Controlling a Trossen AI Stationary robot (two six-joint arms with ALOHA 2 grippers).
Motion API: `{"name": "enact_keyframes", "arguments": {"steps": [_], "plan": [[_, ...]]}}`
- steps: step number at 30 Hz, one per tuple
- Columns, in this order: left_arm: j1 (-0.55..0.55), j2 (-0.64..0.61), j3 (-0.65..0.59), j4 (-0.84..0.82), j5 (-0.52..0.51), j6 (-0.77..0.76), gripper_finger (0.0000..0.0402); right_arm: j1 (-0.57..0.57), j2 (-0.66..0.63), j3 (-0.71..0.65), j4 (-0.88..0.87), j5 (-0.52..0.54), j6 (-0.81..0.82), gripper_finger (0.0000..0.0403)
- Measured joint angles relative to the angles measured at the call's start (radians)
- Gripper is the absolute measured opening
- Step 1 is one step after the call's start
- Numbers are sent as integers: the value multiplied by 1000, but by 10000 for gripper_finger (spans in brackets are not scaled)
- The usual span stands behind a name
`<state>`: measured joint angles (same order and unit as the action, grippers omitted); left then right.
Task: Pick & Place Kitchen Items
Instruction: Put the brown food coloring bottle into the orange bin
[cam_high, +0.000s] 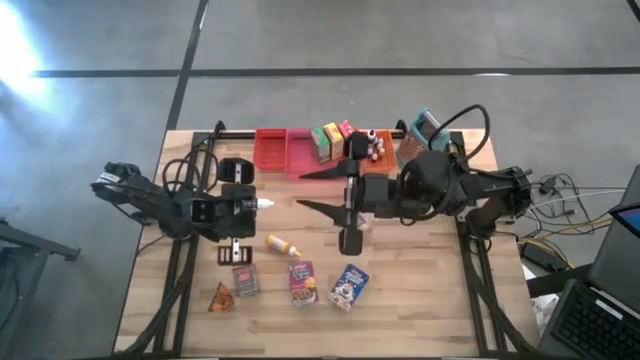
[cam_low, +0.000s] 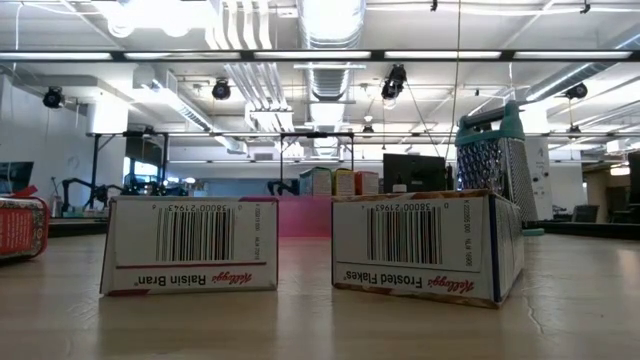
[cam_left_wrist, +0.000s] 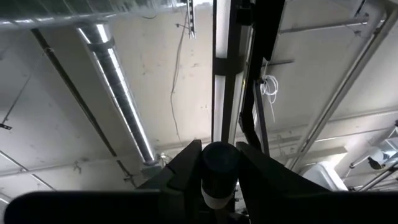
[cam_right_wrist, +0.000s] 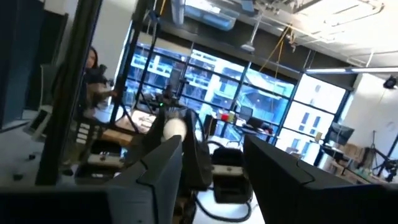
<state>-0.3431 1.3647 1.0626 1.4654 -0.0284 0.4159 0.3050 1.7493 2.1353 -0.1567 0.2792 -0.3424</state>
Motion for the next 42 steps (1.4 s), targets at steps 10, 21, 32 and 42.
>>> {"name": "enact_keyframes", "arguments": {"steps": [10, 21, 32, 42], "plan": [[41, 89, 94, -10, -35, -43, 99, 1, 2, 0, -47, -53, 36, 162], [43, 136, 152, -42, -8, -28, 99, 2, -17, 0, -93, -26, 54, 148], [50, 180, 200, -65, 11, -21, 99, 5, -15, 0, -102, -26, 53, 168], [55, 189, 206, -69, 11, -22, 99, 13, -15, 0, -101, -27, 44, 127]]}}
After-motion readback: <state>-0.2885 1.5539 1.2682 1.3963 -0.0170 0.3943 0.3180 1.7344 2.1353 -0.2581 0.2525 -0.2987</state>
